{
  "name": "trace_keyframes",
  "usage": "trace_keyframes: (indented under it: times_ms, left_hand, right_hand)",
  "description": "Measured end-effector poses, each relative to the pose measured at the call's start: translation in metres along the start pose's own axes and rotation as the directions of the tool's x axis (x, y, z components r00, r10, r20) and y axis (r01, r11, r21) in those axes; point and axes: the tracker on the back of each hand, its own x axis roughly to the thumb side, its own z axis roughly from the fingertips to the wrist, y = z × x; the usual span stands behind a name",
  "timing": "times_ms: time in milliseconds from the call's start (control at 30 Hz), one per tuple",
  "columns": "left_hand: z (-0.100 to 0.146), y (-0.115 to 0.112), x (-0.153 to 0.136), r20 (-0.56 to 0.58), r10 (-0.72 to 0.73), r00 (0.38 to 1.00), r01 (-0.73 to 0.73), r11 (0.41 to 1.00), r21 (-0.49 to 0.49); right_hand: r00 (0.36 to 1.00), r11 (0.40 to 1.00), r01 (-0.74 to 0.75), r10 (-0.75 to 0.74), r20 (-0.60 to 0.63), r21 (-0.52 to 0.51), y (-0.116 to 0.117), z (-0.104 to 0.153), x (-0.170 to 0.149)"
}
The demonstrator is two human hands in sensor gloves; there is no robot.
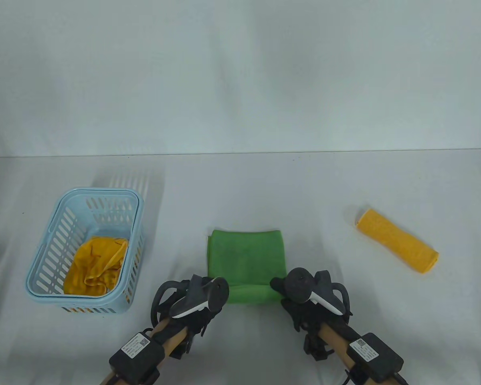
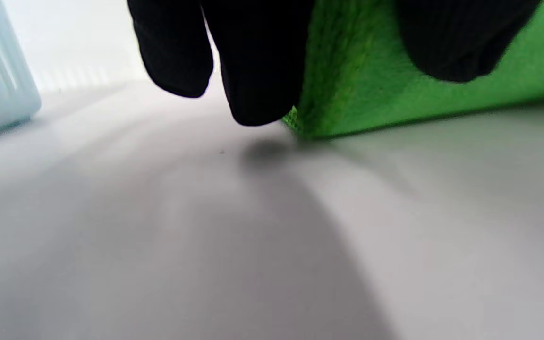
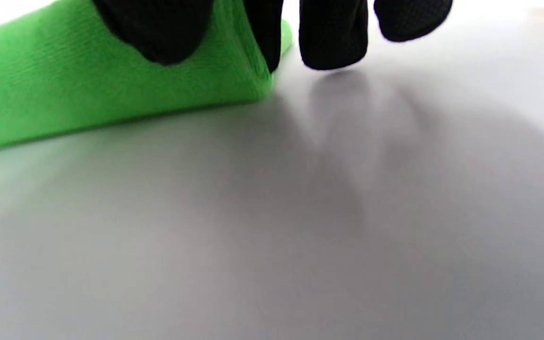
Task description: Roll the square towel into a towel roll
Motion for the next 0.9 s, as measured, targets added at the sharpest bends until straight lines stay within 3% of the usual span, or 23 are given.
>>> trace_keyframes:
  times_ms: [100,267,467,700,900]
  left_hand:
    - [0.003,0.004,-0.01,-0.017,0.169,0.986,-0.169,0.985,-0.031]
    - [0.004,0.004,-0.019,-0.068,0.265,0.962,-0.269,0.961,-0.063]
    - [0.005,0.003,-0.018,-0.097,0.285,0.954,-0.296,0.947,-0.126]
    - [0.003,0.002,-0.021,-0.163,0.194,0.967,-0.206,0.977,-0.06]
    - [0.001,0.002,-0.027,-0.197,0.181,0.964,-0.191,0.981,-0.033]
  right_hand:
    - [0.99,0.99,0.14,-0.139,-0.034,0.034,-0.004,0.0,-0.007]
    - [0.951,0.956,0.29,-0.282,-0.124,0.048,-0.005,0.002,-0.015]
    - [0.952,0.963,0.266,-0.256,-0.164,0.04,-0.003,0.003,-0.013]
    - [0.952,0.979,0.197,-0.206,-0.228,-0.059,0.0,-0.001,-0.016]
    - [0.944,0.974,0.21,-0.225,-0.24,-0.086,-0.003,-0.002,-0.021]
